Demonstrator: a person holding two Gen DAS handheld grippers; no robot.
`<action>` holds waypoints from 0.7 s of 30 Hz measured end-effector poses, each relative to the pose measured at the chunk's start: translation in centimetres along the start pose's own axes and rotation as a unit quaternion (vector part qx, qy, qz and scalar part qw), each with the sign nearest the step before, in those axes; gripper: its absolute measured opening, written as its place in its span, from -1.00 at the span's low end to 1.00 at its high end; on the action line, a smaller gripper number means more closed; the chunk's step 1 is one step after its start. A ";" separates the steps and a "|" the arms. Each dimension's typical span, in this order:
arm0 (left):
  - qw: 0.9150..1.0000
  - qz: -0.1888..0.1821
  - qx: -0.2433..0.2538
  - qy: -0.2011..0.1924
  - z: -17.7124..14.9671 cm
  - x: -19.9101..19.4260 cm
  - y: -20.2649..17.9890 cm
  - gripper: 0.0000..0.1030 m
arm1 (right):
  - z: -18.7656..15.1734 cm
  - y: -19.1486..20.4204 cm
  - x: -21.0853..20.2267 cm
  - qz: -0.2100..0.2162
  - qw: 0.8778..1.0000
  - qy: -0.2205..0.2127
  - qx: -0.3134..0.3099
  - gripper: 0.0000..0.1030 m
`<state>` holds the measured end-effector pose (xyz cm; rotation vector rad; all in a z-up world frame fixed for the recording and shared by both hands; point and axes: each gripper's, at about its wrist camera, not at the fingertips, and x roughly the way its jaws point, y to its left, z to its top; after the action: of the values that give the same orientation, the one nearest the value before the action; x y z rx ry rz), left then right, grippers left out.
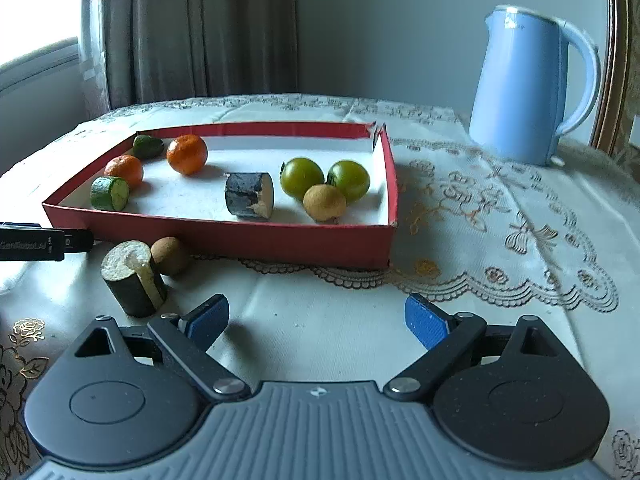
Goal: Organize fruits
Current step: 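Withdraw the left gripper from the tray, then grasp the dark eggplant chunk on the tablecloth with the right gripper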
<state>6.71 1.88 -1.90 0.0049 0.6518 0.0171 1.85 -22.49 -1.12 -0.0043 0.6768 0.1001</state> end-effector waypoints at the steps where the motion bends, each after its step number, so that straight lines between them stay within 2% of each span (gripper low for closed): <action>1: 1.000 0.001 0.003 -0.002 -0.1 0.0 -0.1 0.54 | -0.1 0.1 -0.2 -0.004 1.000 -0.002 -0.004 0.85; 5: 1.000 0.005 0.011 -0.004 -0.2 0.0 -0.3 0.59 | -0.7 0.3 -1.5 0.009 1.000 -0.007 0.009 0.85; 8: 1.000 0.004 0.005 -0.001 -0.1 0.1 -0.1 0.63 | -1.2 0.6 -2.8 0.040 0.999 -0.014 0.026 0.85; 12: 1.000 0.005 0.002 0.002 -0.1 0.2 -0.1 0.74 | -0.9 2.7 -3.7 0.065 0.998 -0.024 0.008 0.82; 14: 1.000 0.006 0.003 0.002 -0.1 0.2 -0.1 0.76 | -0.6 4.1 -4.0 0.071 0.997 -0.033 -0.009 0.72; 17: 1.000 0.005 0.000 0.002 -0.1 0.2 0.0 0.77 | -0.1 5.5 -3.9 0.079 0.996 -0.033 -0.021 0.40; 21: 1.000 0.013 -0.012 0.000 -0.1 0.2 0.4 0.78 | 0.5 6.3 -2.8 0.088 0.996 -0.022 -0.021 0.22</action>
<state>6.80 2.25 -2.08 -0.0102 0.6510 0.0507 -0.58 -16.46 1.21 0.0163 0.6294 0.2833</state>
